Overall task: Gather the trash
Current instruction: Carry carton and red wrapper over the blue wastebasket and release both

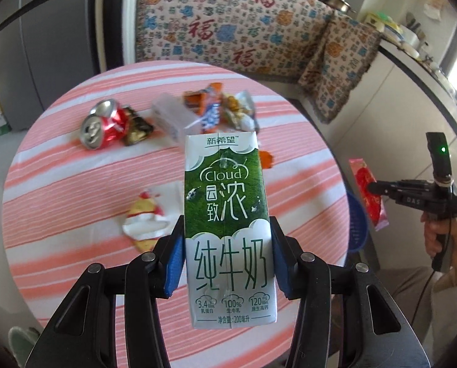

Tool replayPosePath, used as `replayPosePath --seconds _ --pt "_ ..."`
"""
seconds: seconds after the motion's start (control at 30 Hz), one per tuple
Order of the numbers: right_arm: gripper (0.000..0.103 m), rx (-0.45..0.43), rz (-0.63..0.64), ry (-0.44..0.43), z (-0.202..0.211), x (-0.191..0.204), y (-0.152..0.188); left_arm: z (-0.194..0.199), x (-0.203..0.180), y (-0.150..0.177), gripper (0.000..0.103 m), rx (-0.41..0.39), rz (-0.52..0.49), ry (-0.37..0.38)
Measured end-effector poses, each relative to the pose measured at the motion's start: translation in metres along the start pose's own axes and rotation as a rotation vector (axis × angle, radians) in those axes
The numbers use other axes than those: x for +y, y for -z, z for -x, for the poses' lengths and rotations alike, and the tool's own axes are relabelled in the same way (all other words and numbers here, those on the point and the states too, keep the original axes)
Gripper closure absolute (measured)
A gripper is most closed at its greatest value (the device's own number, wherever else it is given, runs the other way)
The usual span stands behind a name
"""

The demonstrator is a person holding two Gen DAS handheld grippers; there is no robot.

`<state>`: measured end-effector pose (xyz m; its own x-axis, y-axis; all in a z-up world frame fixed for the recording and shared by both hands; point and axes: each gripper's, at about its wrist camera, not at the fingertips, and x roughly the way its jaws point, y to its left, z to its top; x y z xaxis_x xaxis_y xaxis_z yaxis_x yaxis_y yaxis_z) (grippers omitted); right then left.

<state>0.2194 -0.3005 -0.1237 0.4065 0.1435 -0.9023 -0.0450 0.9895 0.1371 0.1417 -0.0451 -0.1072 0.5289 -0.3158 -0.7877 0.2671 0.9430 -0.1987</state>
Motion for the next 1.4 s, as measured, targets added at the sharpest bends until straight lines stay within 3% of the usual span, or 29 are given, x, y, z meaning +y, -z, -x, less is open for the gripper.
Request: replayPosePath --seconds 0.4,0.67,1.07,1.4 --pt "0.092 -0.055 -0.158 0.144 0.022 -0.111 0.031 -0.065 -0.168 -0.018 0.053 0.054 -0.168 0.198" --pt "0.092 -0.076 -0.285 0.154 0.011 -0.174 0.044 -0.115 -0.244 -0.024 0.053 0.096 -0.219 0.234" --pt "0.092 -0.078 -0.391 0.171 -0.021 -0.25 0.075 -0.196 -0.316 -0.019 0.053 0.175 -0.25 0.271" --pt "0.092 -0.077 -0.436 0.138 -0.033 -0.281 0.088 -0.25 -0.342 -0.012 0.053 0.233 -0.259 0.28"
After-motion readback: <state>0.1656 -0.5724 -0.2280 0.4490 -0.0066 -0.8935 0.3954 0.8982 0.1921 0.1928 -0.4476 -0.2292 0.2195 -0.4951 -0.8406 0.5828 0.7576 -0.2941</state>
